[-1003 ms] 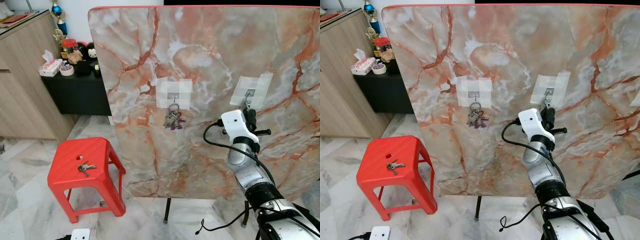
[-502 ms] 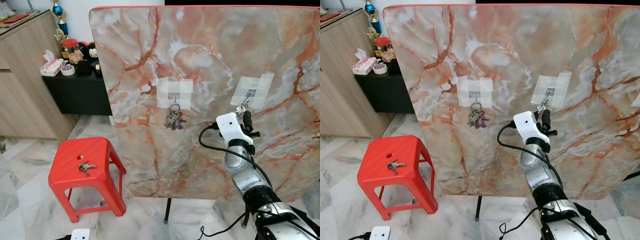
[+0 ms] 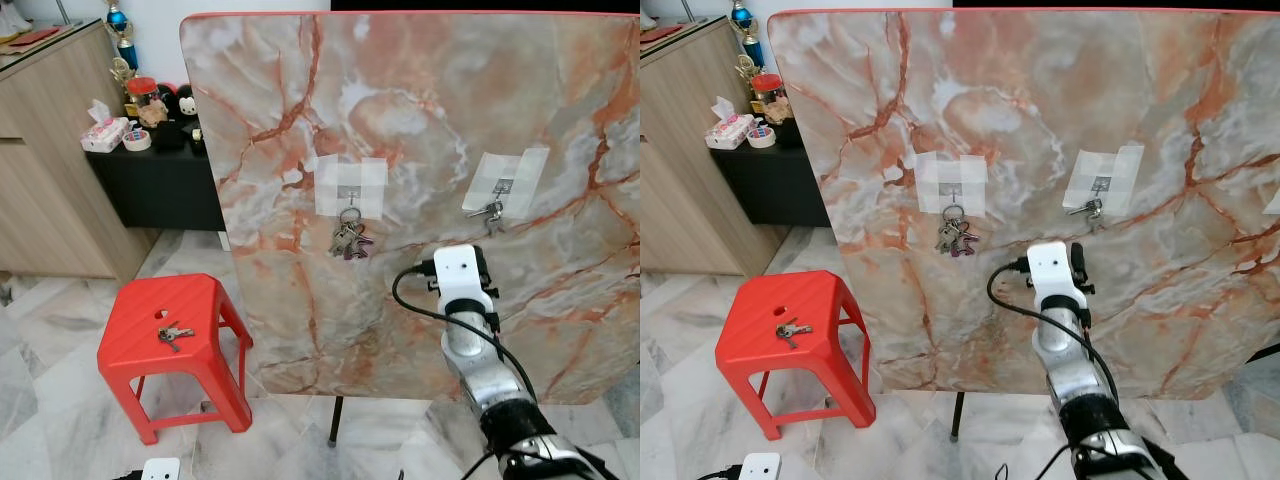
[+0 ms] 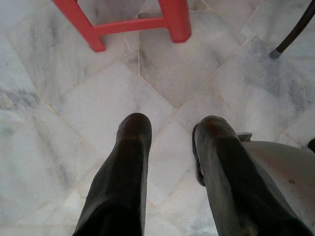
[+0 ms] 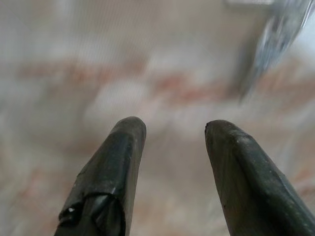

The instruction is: Hang keys on a hook

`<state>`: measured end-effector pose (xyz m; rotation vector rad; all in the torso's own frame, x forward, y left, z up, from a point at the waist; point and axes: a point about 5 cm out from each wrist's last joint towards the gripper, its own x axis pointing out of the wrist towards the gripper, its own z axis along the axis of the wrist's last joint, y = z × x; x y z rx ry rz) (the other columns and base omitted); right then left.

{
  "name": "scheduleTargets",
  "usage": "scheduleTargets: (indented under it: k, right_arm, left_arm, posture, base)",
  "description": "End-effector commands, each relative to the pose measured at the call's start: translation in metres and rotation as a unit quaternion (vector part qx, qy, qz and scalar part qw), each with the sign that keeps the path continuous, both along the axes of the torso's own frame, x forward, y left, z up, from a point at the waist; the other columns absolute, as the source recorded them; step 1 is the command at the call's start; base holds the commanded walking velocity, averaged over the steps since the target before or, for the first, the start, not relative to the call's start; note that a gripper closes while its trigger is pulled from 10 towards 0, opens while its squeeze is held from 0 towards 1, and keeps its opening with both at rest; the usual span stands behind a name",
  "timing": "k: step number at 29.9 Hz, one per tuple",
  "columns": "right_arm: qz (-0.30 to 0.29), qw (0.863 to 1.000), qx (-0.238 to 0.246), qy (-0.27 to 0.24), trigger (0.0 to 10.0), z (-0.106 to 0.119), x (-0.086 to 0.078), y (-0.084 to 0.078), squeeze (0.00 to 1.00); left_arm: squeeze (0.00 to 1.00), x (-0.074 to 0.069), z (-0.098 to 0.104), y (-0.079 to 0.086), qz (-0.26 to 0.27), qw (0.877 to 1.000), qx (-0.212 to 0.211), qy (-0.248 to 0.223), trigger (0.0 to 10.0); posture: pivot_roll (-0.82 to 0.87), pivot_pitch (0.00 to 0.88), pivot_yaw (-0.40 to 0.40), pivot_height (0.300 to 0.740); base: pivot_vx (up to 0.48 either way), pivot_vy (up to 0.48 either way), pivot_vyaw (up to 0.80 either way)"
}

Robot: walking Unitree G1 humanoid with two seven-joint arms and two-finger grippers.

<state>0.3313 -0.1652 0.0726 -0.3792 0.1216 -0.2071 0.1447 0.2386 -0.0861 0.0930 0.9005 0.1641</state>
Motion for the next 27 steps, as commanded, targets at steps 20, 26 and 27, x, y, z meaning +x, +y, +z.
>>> scheduleTargets:
  k: [20,26,27]
  right_arm:
    - [-0.047,0.887,0.197,0.414,10.0,-0.161,-0.152,-0.003,0.0]
    - [-0.066,0.869,0.216,0.439,10.0,-0.171,-0.176,-0.008,0.0]
    - [-0.066,0.869,0.216,0.439,10.0,-0.171,-0.176,-0.008,0.0]
  left_arm:
    - [0.0,-0.003,-0.002,0.0,-0.004,1.0,-0.001,0.015,10.0]
    - [0.0,-0.003,-0.001,0.004,-0.002,1.0,0.002,0.015,10.0]
    - [0.0,-0.003,-0.001,0.004,-0.002,1.0,0.002,0.015,10.0]
  posture:
    - [0.06,0.0,0.002,0.74]
    - [0.04,0.0,0.013,0.74]
    - [0.04,0.0,0.013,0.74]
  base:
    - [0.0,0.0,0.0]
    - [0.0,0.0,0.0]
    - [0.0,0.0,0.0]
